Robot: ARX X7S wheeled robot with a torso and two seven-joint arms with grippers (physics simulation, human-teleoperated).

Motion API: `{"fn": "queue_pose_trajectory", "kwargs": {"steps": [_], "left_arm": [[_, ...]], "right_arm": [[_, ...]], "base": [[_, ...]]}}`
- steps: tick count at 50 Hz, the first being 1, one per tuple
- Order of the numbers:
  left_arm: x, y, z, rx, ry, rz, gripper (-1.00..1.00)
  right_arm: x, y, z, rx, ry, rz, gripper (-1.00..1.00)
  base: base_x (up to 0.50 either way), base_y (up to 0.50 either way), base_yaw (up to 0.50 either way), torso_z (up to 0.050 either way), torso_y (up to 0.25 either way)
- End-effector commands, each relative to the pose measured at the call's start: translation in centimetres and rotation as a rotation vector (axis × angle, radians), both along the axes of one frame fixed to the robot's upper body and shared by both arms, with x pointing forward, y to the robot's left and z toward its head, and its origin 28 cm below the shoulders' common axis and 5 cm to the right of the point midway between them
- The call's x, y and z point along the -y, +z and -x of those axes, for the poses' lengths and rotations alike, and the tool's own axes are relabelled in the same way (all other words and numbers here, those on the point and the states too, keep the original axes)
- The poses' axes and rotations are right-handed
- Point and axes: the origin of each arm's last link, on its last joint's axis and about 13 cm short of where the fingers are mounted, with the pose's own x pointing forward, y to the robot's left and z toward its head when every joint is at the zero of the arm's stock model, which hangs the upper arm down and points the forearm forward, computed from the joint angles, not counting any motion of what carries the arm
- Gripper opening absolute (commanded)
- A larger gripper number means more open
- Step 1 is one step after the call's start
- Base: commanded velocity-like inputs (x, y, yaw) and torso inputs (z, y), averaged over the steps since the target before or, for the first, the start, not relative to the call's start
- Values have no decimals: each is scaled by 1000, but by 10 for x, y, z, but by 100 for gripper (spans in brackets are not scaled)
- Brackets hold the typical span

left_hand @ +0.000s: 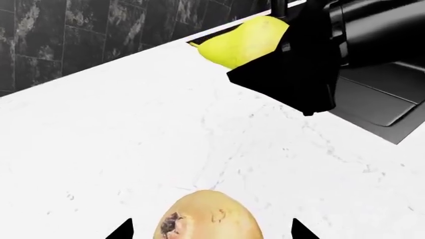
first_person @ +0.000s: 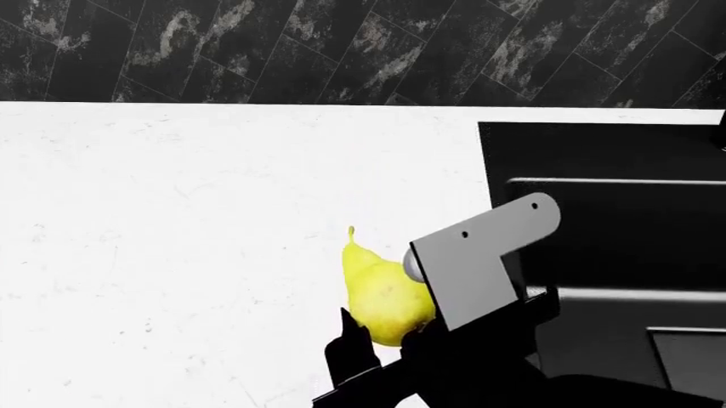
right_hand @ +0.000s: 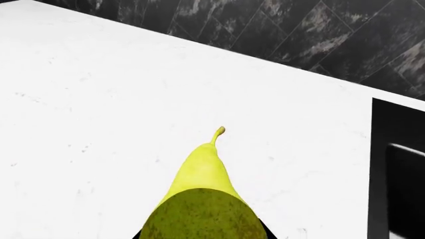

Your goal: There is a mixed pile of frozen fruits and vegetables on the counter. Locate all the frozen vegetables and place the items in a bowl on the counter. Take all the frozen fruits and defrost them in a running sink.

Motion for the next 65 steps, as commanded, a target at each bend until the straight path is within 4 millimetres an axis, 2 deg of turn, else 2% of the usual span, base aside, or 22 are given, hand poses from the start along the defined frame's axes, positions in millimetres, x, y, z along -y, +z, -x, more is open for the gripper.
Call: {"fn": "queue_pose_trajectory", "kwargs": {"steps": [1,21,43,54,60,61,65], "left_arm": [[4,-11,-7,-12,1,6,100],[4,-31,-9,-23,21,-46,100],[6,-45,-25,-60,32,-50,100],[13,-42,-34,-46,8,-50,100],[10,-42,-29,-40,8,-47,100],[9,-41,-27,-34,10,-43,-100],[11,-40,-29,-16,11,-33,-100]], "right_arm": [[1,-4,-1,6,6,10,-100],[1,-8,1,-8,9,12,-100],[2,-13,2,-28,11,10,-100],[-1,-16,2,-37,23,9,-100],[1,-15,2,-36,15,6,-100],[1,-15,3,-36,16,6,-100],[0,-16,3,-36,15,4,-100]], "base": [[0,0,0,0,0],[0,0,0,0,0],[0,0,0,0,0],[0,0,0,0,0],[0,0,0,0,0],[0,0,0,0,0],[0,0,0,0,0]]}}
